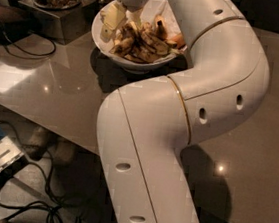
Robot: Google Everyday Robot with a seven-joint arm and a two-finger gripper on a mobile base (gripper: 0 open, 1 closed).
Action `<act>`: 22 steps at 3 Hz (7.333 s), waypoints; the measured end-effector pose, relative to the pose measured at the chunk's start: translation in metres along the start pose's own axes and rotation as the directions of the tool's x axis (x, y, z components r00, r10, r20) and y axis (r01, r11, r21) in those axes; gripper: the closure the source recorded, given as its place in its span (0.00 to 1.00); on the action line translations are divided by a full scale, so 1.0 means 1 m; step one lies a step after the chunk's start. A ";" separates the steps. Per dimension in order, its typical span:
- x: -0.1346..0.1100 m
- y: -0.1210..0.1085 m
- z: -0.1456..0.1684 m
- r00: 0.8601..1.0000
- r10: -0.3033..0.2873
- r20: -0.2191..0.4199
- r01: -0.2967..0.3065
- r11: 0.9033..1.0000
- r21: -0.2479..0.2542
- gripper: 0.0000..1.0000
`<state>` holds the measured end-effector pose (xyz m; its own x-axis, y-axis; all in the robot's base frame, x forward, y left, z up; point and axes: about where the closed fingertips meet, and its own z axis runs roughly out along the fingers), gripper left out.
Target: Pick banana from white bowl
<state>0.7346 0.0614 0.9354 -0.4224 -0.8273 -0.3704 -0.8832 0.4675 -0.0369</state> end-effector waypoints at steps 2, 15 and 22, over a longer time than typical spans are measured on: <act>-0.001 -0.006 0.004 1.000 0.015 -0.005 -0.015 1.000 0.012 0.19; -0.019 0.006 -0.023 0.997 -0.038 -0.071 0.045 0.994 0.101 1.00; 0.010 0.034 -0.061 0.986 0.107 -0.127 -0.091 0.988 0.121 1.00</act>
Offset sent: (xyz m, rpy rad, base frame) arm 0.0202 -0.0080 0.0103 -0.0338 0.0343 -0.0213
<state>0.6877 0.0500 0.9867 -0.5368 -0.8055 -0.2509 -0.8098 0.5753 -0.1147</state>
